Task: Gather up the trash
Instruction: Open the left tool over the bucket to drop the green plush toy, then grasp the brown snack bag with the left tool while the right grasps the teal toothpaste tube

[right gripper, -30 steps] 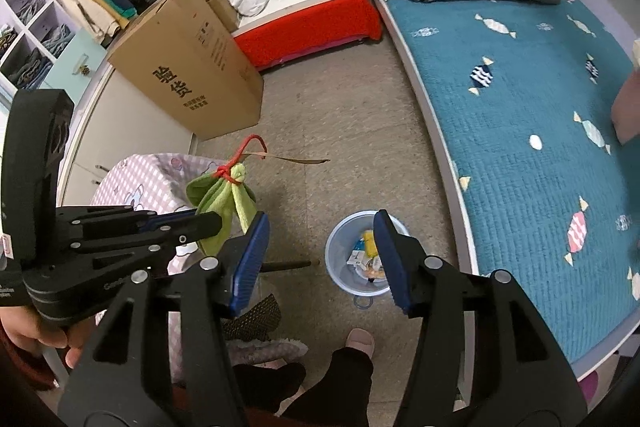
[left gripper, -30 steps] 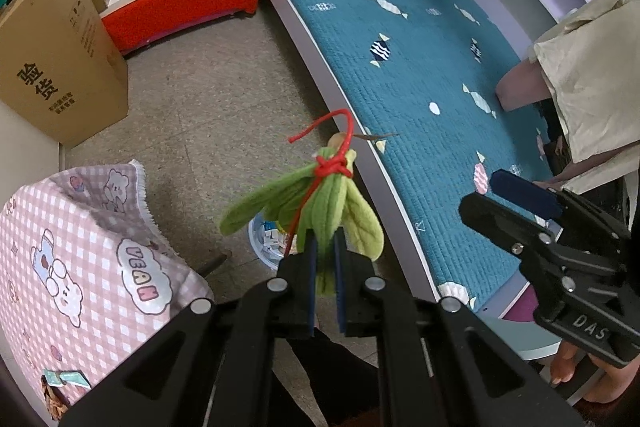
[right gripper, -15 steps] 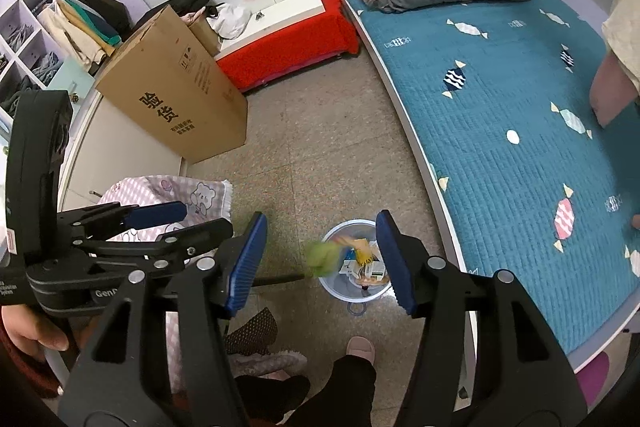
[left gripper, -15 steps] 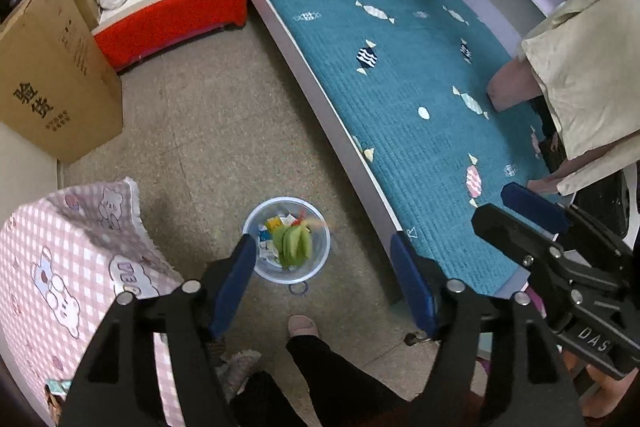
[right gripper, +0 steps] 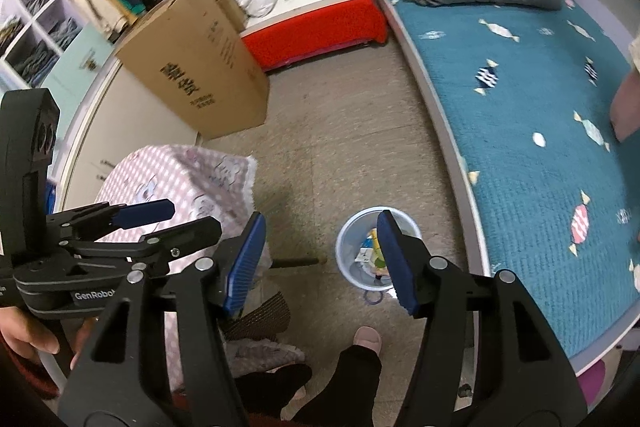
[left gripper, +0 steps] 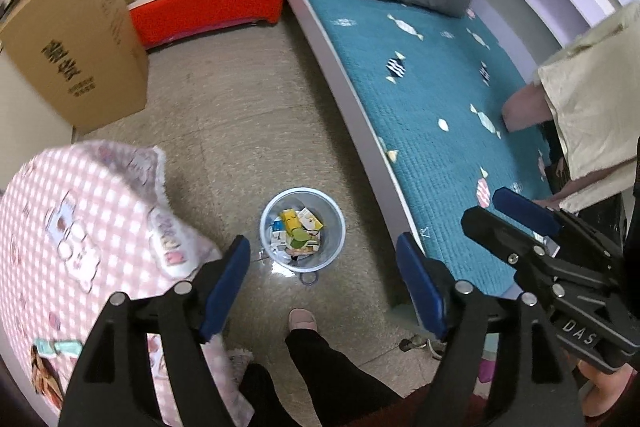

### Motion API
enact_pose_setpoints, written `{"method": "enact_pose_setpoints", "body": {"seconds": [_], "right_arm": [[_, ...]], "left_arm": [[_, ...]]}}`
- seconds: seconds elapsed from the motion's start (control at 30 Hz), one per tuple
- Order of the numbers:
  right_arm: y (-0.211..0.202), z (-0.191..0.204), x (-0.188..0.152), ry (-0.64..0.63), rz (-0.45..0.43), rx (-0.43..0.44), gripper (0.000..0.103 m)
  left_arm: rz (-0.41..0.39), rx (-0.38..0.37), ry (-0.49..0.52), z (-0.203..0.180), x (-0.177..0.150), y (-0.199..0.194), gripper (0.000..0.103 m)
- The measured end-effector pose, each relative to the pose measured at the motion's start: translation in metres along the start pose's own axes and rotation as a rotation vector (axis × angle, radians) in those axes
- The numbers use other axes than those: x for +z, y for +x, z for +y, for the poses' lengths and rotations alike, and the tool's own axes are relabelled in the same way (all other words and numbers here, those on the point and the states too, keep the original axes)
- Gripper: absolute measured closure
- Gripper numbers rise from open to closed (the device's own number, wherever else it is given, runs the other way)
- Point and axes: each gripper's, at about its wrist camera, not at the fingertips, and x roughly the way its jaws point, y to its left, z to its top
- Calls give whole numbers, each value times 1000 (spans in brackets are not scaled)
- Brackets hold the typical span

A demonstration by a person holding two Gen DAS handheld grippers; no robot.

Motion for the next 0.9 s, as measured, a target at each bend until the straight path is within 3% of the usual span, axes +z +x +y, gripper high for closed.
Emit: {"method": "enact_pose_setpoints", "body": {"seconds": [0.2,0.43,0.67,0.9], "right_arm": [[22,65,-10,-81,47,39,45],[55,167,-34,-206,115,110,44],[100,275,-79,-352,210,163,43],[146,359,-131,-508,276,174,41]], "left_arm": [[-19,18,-97,66,-33,-25,29],[-35,70,-231,172,-85,-63,29],[-23,133,-378,284,-153,-93,29],[7,212,-438,368,-213,-111,29]]}}
